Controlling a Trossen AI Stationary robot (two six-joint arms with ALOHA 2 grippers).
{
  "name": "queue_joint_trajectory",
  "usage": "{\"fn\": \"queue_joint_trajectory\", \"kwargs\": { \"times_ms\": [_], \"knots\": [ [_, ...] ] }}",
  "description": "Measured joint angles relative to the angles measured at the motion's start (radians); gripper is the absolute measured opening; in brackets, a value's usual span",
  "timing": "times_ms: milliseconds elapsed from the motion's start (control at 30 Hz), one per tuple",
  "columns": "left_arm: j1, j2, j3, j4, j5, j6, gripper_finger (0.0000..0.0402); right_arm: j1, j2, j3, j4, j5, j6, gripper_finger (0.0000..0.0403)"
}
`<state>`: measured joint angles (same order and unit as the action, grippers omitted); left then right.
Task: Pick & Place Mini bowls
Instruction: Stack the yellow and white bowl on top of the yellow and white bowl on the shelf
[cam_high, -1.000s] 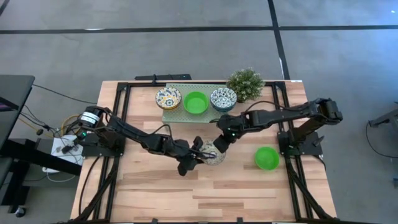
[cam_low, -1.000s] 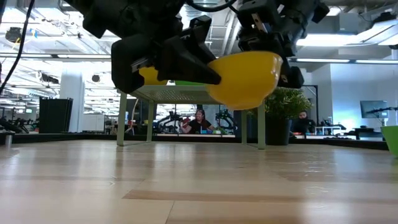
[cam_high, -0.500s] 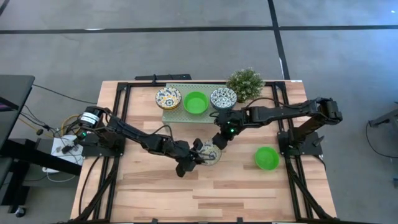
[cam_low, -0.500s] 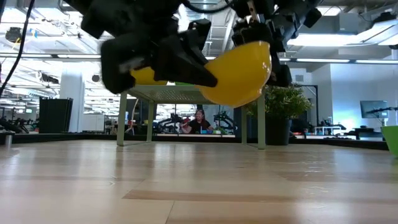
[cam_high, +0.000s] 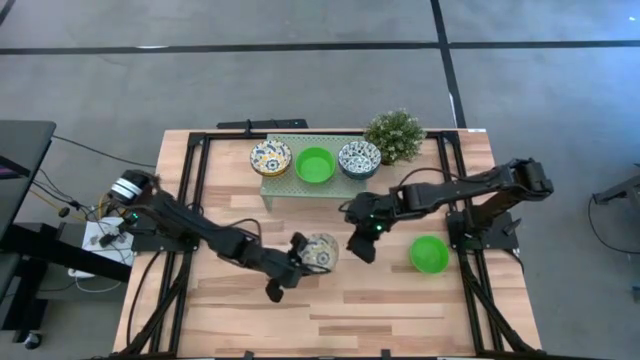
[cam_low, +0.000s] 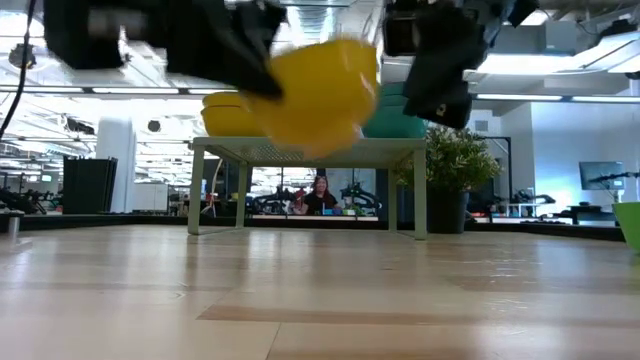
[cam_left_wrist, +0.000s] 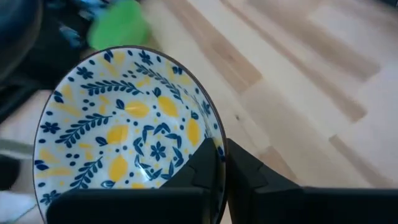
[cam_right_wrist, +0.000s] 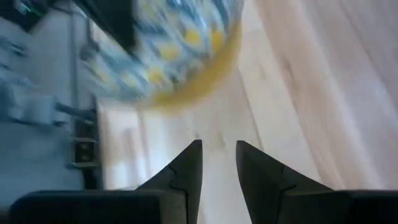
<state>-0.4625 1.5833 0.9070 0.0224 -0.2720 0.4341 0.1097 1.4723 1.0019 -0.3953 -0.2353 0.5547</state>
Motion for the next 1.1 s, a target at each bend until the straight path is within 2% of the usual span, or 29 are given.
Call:
{"fn": "queue_joint_trajectory", "kwargs": {
  "times_ms": [167,367,633,733,900,1100],
  "knots": [
    [-0.039,-0.21,0.001,-0.114,-0.109,-0.049,0.0012,0.047,-0.089,-0.001,-0.129,0.146,-0.052,0.0093],
    [0.0,-0.437,0.001,-0.29,-0.275,-0.001,0.0012,0.094,-0.208,-0.001,-0.244,0.351,-0.19,0.0093],
    [0.224,-0.629,0.002,-0.424,-0.304,0.169,0.0012,0.084,-0.259,-0.001,-0.252,0.369,-0.198,0.0093],
    [0.355,-0.662,0.002,-0.485,-0.252,0.173,0.0012,0.079,-0.254,-0.001,-0.252,0.368,-0.198,0.0093],
    [0.567,-0.661,0.002,-0.581,-0.034,0.16,0.0012,0.075,-0.241,-0.001,-0.255,0.368,-0.198,0.0093],
    [0.711,-0.625,0.002,-0.58,0.103,0.191,0.0012,0.058,-0.251,-0.001,-0.255,0.368,-0.198,0.0093]
  ]
}}
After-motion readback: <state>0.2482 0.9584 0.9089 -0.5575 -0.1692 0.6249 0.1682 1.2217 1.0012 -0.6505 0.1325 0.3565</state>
